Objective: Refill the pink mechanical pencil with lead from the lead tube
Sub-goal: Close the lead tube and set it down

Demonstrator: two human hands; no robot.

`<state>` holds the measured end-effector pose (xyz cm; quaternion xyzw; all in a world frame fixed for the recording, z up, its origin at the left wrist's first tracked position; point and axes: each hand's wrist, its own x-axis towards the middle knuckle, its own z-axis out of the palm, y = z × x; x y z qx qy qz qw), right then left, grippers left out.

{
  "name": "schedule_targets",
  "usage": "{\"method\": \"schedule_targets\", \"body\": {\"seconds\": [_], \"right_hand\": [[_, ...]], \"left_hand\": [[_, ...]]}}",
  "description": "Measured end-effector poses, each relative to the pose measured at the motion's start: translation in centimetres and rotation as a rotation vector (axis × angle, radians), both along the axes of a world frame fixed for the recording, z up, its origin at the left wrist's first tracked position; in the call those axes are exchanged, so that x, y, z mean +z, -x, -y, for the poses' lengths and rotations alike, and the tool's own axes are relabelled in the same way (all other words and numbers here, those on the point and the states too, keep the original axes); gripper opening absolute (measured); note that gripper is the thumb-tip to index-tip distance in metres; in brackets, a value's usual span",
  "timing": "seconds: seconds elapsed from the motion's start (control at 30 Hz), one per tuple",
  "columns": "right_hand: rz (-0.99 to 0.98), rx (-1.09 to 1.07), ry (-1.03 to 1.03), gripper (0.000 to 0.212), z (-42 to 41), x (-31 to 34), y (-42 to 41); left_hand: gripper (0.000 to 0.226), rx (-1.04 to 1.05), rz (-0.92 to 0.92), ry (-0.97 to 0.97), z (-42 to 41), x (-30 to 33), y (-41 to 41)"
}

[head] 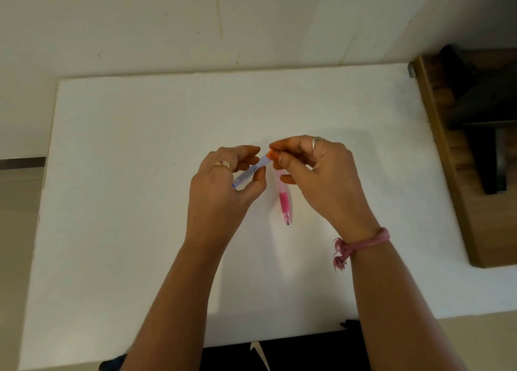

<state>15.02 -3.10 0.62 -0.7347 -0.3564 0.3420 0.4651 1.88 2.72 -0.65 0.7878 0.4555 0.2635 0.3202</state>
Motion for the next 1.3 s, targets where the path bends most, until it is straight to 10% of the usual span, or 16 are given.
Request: {"method": "schedule_targets", "body": {"seconds": [0.3,0.6,1.3], "right_hand": [[0.21,0.192,0.038,0.031,-0.2,-0.1,0.7],[0.189,-0.203,0.165,0.019,0.9,-0.7,-2.5],[0.379,-0.099,0.328,0.022,1.2,-1.6,-2.3]], "left_hand": [[0.03,0.141,0.02,0.147,-0.2,-0.1,-0.3],[0.025,0.25,-0.142,0.304,-0.5,-1.8,0.1],[0.046,0.049,-0.282,0.302,3.7,-1.8,-3.6]]}}
